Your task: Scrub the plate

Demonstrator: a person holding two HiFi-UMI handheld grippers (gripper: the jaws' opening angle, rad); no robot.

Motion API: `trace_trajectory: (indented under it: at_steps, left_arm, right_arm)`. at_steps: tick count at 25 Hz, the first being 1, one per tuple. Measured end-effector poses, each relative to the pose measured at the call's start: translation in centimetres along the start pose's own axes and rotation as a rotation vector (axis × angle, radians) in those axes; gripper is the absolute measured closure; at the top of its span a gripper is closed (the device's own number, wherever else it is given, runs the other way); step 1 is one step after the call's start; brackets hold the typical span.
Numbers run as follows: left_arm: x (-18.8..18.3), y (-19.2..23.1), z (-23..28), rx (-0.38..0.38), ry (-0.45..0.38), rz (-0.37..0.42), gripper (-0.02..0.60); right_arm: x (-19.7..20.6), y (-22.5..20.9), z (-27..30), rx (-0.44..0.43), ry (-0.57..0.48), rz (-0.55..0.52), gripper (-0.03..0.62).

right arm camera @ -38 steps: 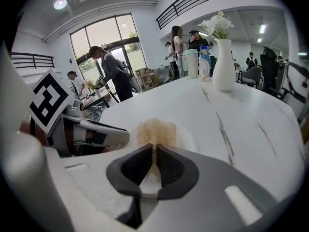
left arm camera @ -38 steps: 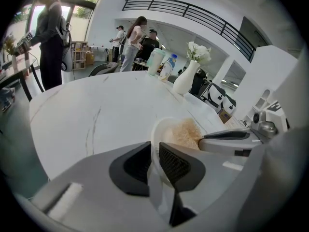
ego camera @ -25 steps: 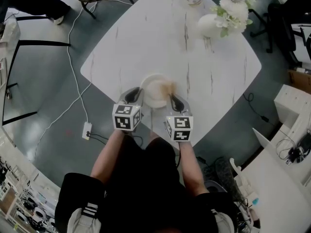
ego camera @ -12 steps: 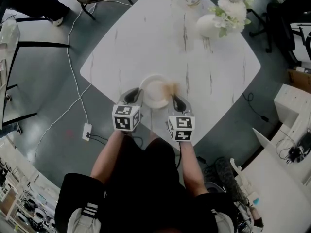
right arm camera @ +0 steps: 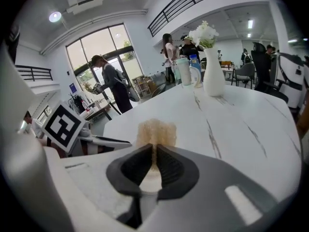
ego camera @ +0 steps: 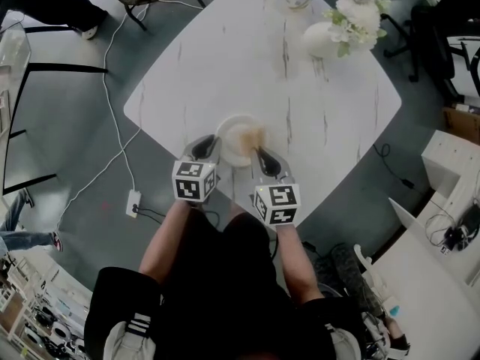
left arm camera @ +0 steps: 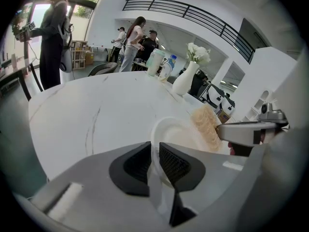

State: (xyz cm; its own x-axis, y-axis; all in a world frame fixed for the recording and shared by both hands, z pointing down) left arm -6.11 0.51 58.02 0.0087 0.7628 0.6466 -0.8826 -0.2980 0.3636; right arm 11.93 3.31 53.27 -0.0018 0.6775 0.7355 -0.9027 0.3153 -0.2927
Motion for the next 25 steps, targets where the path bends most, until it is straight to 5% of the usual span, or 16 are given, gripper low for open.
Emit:
trace_trajectory:
  at_steps: [10,25]
  left_arm:
    - [0.0,0.0,0.0,-0.002,0.002,0.001,0.522]
    - [0.0,0.0,0.0,-0.005,0.006,0.005,0.522]
  right_arm:
    - [2.2,3.4,1.2,-0.073,0.056,-0.023,0.565]
    - [3.9,3.5,1.5,-0.064,0.106,-0.009,0.565]
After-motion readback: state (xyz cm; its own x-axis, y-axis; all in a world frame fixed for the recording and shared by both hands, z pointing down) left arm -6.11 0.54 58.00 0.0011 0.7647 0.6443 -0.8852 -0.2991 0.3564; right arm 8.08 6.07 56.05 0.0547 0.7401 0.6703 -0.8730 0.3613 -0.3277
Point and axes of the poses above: the fingertips, and each gripper's own axes: z forward along the fingers, y to its left, x out of its underside, the point moved 8 cm from there along -z, backward along the fingers, and after that the axes turned 5 degrees about -y, right-handed, at the moved point
